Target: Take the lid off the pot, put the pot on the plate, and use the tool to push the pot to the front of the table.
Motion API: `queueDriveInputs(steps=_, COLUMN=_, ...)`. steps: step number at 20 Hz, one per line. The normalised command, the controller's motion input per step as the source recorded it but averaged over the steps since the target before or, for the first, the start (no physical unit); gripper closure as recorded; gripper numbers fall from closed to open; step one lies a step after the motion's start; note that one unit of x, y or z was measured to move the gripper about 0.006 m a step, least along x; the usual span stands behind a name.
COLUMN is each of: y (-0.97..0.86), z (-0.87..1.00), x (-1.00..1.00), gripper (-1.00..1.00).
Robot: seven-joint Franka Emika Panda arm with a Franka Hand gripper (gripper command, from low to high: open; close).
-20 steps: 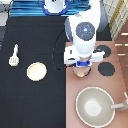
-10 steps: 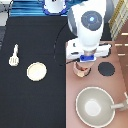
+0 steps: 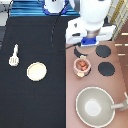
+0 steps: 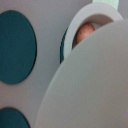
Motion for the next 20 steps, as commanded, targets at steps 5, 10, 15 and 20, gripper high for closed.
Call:
queueDriveInputs(steps=5, y=-0.04, z=-0.55, x=-0.98, gripper=1.0)
queueDriveInputs(steps=10, y=0.0, z=-0.77, x=-0.92, gripper=1.0)
queueDriveInputs(steps=15, y=0.06, z=-0.81, x=-0.36, gripper=1.0)
queueDriveInputs(steps=20, y=0.04, z=-0.77, x=-0.07, gripper=1.0)
